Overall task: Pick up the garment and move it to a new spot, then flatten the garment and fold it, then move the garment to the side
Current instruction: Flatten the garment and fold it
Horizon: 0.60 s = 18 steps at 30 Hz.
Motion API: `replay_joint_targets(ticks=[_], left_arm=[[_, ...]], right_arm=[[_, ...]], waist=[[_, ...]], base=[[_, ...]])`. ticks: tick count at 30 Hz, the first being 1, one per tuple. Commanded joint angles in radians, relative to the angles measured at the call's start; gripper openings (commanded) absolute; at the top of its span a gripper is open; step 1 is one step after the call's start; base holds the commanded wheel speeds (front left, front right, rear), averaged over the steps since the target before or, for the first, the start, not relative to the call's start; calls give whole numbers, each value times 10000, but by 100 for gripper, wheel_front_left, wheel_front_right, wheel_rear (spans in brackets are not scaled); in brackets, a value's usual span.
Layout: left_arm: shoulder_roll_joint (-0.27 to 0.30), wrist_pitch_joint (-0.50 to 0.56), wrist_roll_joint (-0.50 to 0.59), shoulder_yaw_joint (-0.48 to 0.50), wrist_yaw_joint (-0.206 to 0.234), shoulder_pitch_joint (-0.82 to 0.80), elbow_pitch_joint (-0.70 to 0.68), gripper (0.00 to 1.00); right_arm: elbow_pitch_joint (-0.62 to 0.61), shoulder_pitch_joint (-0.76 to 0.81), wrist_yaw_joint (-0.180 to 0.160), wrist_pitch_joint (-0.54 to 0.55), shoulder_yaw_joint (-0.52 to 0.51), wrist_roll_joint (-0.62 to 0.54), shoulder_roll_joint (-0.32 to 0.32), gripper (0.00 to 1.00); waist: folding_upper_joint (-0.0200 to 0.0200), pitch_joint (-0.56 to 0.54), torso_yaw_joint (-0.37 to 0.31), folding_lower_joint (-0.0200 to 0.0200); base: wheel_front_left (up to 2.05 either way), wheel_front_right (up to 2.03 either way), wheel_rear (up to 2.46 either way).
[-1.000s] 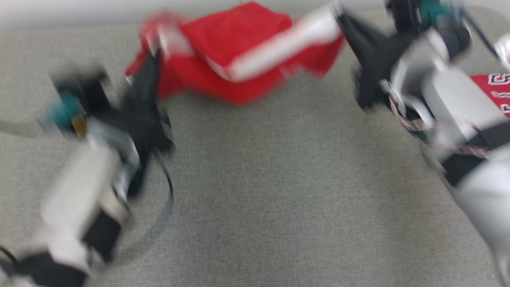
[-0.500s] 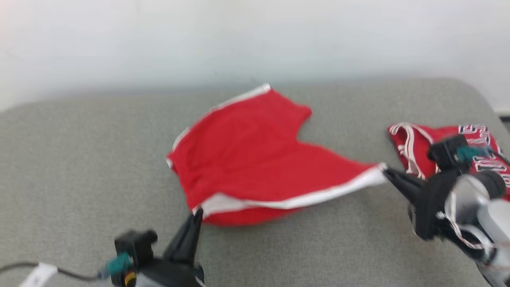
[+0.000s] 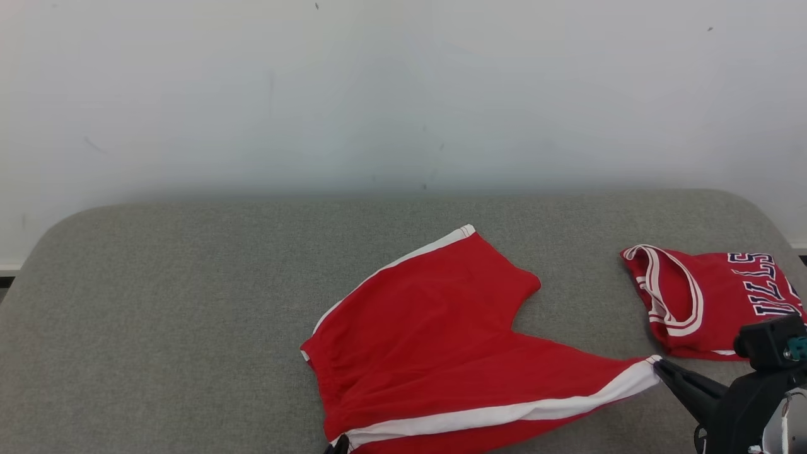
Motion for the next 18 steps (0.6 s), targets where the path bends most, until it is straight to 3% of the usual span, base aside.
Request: replay_joint_targets(ticks=[1, 6, 12, 18], left_arm=[[21, -20, -103, 55, 39, 110, -183, 0], [-185, -21, -5, 174, 88, -331, -305, 0], [-1117, 29, 131, 97, 142, -1810, 759, 0], [-1800, 111, 56, 53, 168, -3074, 1742, 0]], right_arm=[[-239, 105, -22, 111, -184, -202, 204, 0], [-544, -795, -22, 260, -54, -724, 813, 0], [2401, -3907, -22, -685, 1533, -1226, 663, 0], [5068, -6256, -22, -1765, 2212, -1459, 578, 0]], waist=[[2, 0, 41, 3], [2, 238, 97, 3], [2, 829, 554, 3], [2, 1556, 1404, 3]], base=[[0, 0, 0], [0, 0, 0], [0, 0, 0], [0, 0, 0]])
